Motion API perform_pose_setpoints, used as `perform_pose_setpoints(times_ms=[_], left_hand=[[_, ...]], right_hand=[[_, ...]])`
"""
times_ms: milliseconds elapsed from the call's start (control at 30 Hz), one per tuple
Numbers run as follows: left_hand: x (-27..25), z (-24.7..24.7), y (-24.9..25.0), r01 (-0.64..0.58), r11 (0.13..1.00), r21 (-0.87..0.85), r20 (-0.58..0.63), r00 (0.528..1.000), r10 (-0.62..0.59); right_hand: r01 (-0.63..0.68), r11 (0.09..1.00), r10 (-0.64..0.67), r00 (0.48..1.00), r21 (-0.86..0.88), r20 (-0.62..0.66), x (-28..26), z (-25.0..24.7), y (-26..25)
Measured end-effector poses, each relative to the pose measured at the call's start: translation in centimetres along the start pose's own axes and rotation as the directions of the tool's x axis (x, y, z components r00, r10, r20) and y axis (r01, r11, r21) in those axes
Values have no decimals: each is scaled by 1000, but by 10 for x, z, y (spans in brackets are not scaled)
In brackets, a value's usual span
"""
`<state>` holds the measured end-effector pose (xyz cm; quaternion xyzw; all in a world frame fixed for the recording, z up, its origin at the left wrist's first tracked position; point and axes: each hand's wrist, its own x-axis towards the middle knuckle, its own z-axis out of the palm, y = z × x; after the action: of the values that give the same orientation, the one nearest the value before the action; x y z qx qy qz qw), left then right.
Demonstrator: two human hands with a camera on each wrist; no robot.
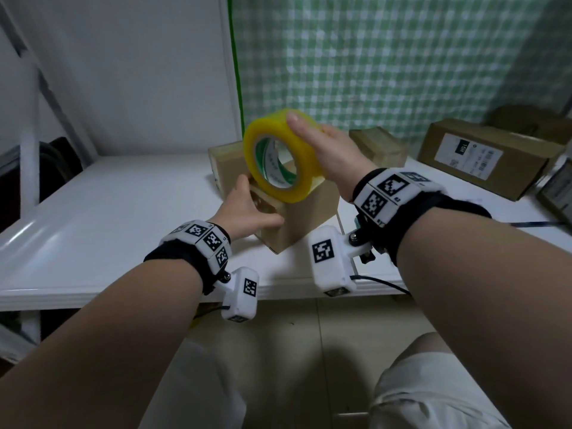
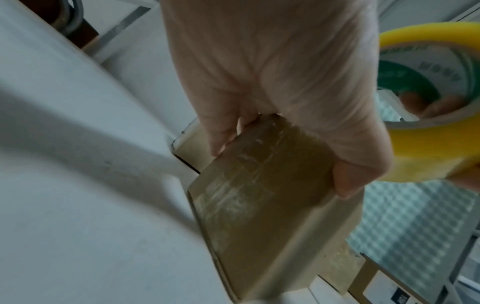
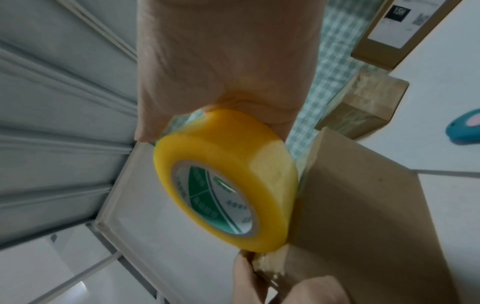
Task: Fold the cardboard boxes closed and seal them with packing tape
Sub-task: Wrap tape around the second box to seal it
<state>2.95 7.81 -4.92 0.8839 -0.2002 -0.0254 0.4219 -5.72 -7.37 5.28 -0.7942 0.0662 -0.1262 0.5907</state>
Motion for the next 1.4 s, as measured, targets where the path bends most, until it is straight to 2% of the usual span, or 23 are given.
perform_pose_setpoints(times_ms=[167,367,633,900,1033,1167,1333,1400], left_hand=[[-1,-1,-2,-61,998,9,-10,998,61],[1,-4,2,-54,998,11,-5,999,54],[2,-6,4,-28,999,37,8,1000,28],[3,-8,4,-1,1000,13,9,1000,1],[1,-8,7,3,1000,21,1,1000,-3],[1,-7,8,10,1000,23,-3,1000,-10],[3,-9,10,49,999,-25,-22,999,-49],[5,-9,12,144,977,-159,28,990,-142]], right_hand=[[-41,998,40,999,44,23,5,2,-2],[-59,998,63,993,36,-100,-3,-14,-4],[-142,989,140,989,-47,-50,-28,-50,23],[-177,978,176,984,-111,-17,-41,-51,45],[-178,952,184,983,-247,2,-45,-53,61],[-199,937,207,978,-289,-2,-44,-50,68],[-212,923,216,976,-321,-24,-41,-50,62],[-203,945,200,979,-257,-37,-37,-51,53]])
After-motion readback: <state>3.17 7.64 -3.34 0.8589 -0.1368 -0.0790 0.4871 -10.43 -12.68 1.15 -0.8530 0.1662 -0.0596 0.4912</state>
